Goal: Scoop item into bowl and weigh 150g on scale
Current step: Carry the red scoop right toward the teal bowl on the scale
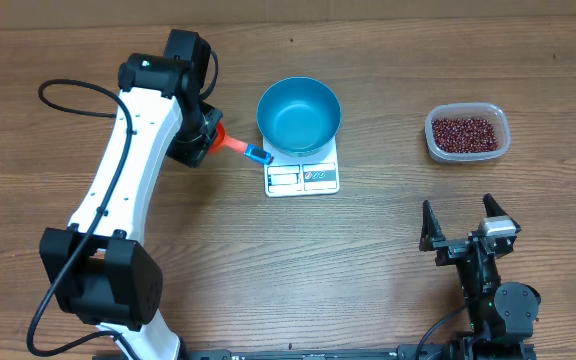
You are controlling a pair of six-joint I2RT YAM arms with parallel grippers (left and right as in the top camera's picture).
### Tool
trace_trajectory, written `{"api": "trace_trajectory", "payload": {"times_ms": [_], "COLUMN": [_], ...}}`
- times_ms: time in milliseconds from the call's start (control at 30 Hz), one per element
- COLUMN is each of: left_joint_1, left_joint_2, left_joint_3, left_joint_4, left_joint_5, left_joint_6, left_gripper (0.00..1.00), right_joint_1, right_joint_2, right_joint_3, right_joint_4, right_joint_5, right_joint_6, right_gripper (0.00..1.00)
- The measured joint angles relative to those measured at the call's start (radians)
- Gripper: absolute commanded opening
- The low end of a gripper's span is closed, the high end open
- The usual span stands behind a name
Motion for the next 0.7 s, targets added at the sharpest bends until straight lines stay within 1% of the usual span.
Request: {"api": "trace_trajectory", "payload": {"times_ms": [200,700], "left_joint_1": [0.0,0.0], "left_joint_2": [0.0,0.0], "left_joint_3": [0.0,0.0], "left_joint_4": [0.037,0.056], "left_joint_5": [0.004,0.003], "left_joint_6": [-0.039,-0.053], "left_gripper": [0.04,0.04], "right_joint_1": [0.0,0.0], "right_joint_2": [0.0,0.0], "right_joint_3": [0.0,0.0], "right_joint_4": [0.0,0.0], "right_joint_5": [0.0,0.0], "right_joint_6": [0.0,0.0], "right_gripper": [1.0,1.0]}}
